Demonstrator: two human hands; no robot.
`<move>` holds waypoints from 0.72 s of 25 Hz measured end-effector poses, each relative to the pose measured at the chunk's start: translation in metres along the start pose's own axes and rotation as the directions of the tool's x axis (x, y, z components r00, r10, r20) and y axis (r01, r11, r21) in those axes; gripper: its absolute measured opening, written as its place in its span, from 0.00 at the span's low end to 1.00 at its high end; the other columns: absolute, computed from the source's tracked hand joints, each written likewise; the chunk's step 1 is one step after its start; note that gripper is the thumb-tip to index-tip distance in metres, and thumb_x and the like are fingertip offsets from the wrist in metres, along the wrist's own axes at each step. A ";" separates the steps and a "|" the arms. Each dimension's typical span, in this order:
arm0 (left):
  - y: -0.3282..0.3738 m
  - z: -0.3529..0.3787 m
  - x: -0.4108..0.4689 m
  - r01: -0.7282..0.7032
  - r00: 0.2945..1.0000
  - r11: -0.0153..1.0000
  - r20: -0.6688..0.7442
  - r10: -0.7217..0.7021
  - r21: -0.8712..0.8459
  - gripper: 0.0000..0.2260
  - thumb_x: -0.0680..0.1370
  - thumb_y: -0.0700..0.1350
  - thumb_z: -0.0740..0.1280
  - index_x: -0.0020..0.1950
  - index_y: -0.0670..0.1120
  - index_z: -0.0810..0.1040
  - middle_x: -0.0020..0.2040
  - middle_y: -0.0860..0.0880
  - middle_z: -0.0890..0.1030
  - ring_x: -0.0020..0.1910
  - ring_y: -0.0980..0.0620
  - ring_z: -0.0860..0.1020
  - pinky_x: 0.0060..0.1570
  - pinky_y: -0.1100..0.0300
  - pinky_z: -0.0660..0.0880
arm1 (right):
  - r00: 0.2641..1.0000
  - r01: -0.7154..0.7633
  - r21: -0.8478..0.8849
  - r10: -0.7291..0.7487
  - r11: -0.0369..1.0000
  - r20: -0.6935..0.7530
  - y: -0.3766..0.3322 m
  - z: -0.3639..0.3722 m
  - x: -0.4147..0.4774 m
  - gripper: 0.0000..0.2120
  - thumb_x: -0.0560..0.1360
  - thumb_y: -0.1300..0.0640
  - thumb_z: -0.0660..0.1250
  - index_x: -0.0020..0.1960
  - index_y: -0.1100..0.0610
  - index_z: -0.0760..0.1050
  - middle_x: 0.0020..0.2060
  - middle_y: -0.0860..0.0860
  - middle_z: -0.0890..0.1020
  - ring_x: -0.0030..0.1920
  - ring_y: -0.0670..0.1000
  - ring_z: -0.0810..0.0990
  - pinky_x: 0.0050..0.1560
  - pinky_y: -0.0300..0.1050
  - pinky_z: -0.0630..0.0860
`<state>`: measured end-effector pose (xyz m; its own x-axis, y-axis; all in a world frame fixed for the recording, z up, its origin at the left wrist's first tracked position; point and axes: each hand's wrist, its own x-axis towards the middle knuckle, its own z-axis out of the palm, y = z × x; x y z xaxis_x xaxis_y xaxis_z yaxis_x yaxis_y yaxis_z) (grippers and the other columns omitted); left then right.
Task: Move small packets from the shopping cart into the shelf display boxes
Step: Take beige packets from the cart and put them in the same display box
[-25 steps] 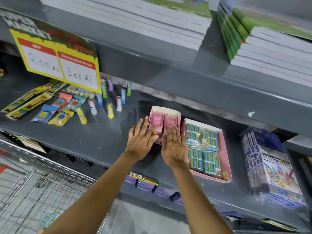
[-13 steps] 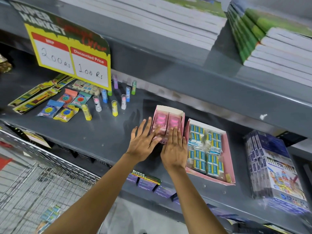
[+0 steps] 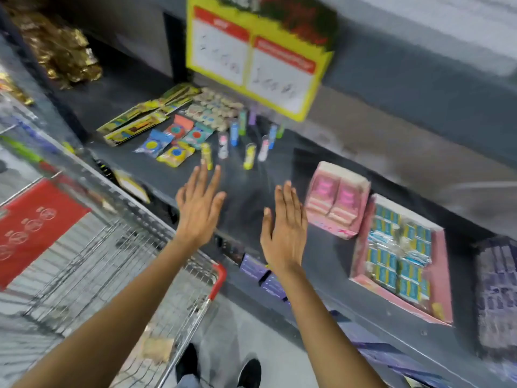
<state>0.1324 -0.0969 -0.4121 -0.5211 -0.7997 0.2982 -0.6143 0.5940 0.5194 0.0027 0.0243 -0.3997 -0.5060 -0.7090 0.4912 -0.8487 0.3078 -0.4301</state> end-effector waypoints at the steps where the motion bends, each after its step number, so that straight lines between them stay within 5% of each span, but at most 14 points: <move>1: -0.030 -0.012 -0.010 0.078 0.997 0.997 -0.016 -0.077 0.030 0.29 0.76 0.64 0.35 0.74 0.53 0.46 0.77 0.47 0.49 0.74 0.52 0.46 0.67 0.50 0.49 | 0.998 0.051 0.055 -0.052 0.997 0.017 -0.023 0.015 -0.006 0.22 0.77 0.55 0.55 0.69 0.62 0.65 0.69 0.60 0.66 0.69 0.55 0.62 0.67 0.51 0.58; 8: -0.177 -0.044 -0.097 0.442 0.893 0.880 0.004 -0.450 0.172 0.28 0.77 0.62 0.40 0.75 0.53 0.47 0.77 0.48 0.49 0.75 0.48 0.48 0.68 0.47 0.50 | 0.852 0.314 0.339 -0.420 0.887 0.312 -0.159 0.123 -0.078 0.23 0.77 0.56 0.55 0.71 0.60 0.61 0.71 0.58 0.63 0.71 0.53 0.59 0.69 0.47 0.53; 13: -0.264 0.010 -0.184 0.723 0.631 0.643 0.137 -0.763 0.253 0.27 0.79 0.61 0.46 0.75 0.52 0.49 0.77 0.44 0.47 0.75 0.44 0.47 0.70 0.43 0.49 | 0.752 0.180 0.225 -0.282 0.957 0.596 -0.142 0.221 -0.174 0.23 0.77 0.50 0.52 0.69 0.59 0.63 0.69 0.57 0.68 0.67 0.54 0.68 0.63 0.50 0.67; 18: -0.312 0.069 -0.239 0.854 0.386 0.427 0.188 -0.903 0.298 0.24 0.81 0.54 0.51 0.75 0.51 0.51 0.76 0.40 0.50 0.74 0.42 0.49 0.68 0.40 0.54 | 0.547 0.014 0.005 -0.012 1.000 0.837 -0.111 0.276 -0.259 0.29 0.72 0.41 0.59 0.67 0.57 0.64 0.62 0.56 0.77 0.59 0.55 0.77 0.53 0.50 0.75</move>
<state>0.4075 -0.0853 -0.7000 0.2425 -0.8287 -0.5043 -0.8835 -0.4034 0.2380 0.2711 -0.0011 -0.6882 -0.1386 -0.9226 -0.3599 -0.8548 0.2950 -0.4269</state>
